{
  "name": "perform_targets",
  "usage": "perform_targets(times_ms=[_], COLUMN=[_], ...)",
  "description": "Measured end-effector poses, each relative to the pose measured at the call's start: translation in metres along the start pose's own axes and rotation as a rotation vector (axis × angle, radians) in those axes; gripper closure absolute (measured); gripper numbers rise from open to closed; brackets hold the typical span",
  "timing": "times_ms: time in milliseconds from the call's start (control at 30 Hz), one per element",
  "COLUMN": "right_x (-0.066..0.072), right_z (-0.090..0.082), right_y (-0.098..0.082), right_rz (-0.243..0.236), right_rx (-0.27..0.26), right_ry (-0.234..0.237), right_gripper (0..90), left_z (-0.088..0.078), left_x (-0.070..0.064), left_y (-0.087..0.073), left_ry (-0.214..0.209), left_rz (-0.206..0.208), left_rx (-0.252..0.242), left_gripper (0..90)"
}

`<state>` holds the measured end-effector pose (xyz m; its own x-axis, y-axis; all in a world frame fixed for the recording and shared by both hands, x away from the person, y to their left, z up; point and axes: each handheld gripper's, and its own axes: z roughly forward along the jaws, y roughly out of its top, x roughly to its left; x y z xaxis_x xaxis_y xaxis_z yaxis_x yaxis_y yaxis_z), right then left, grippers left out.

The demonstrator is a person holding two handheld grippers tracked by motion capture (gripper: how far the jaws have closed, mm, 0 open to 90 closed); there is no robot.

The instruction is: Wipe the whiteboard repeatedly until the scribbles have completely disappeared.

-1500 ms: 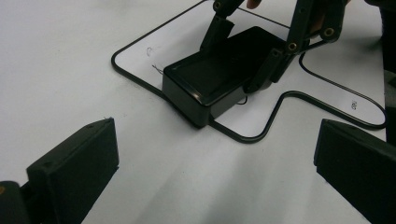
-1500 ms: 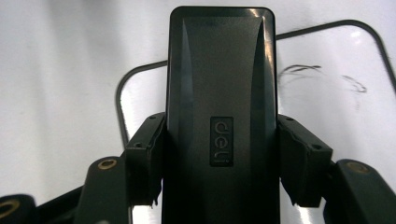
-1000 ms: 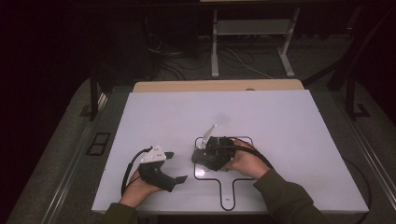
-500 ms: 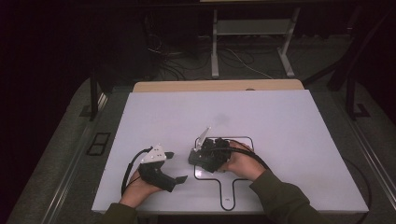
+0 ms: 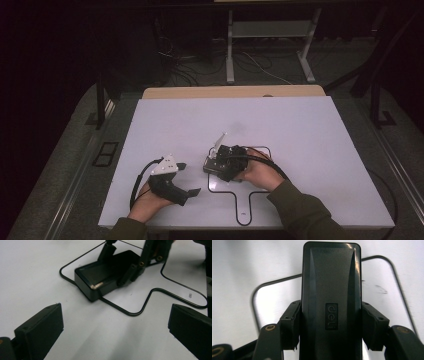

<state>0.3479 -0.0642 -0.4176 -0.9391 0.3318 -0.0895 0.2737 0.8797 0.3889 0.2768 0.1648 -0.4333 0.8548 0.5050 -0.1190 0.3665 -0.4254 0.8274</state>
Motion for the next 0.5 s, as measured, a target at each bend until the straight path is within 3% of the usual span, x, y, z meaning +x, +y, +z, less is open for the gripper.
perform_targets(times_ms=[133, 367, 500], right_x=[0.001, 0.022, 0.022], right_z=[0.0, -0.003, -0.003], right_y=[0.001, 0.001, 0.001], right_rz=[-0.001, -0.059, -0.061], right_rx=[0.007, 0.013, 0.016], right_ry=[0.004, 0.066, 0.068], right_gripper=[38.8, 38.7, 38.8], left_z=[0.0, 0.0, 0.0], left_x=[0.0, 0.0, 0.0], left_y=[0.0, 0.0, 0.0], left_ry=[0.0, 0.0, 0.002], left_rz=[0.001, 0.005, 0.004], left_rx=[0.0, -0.002, -0.002], left_gripper=[0.0, 0.0, 0.0])
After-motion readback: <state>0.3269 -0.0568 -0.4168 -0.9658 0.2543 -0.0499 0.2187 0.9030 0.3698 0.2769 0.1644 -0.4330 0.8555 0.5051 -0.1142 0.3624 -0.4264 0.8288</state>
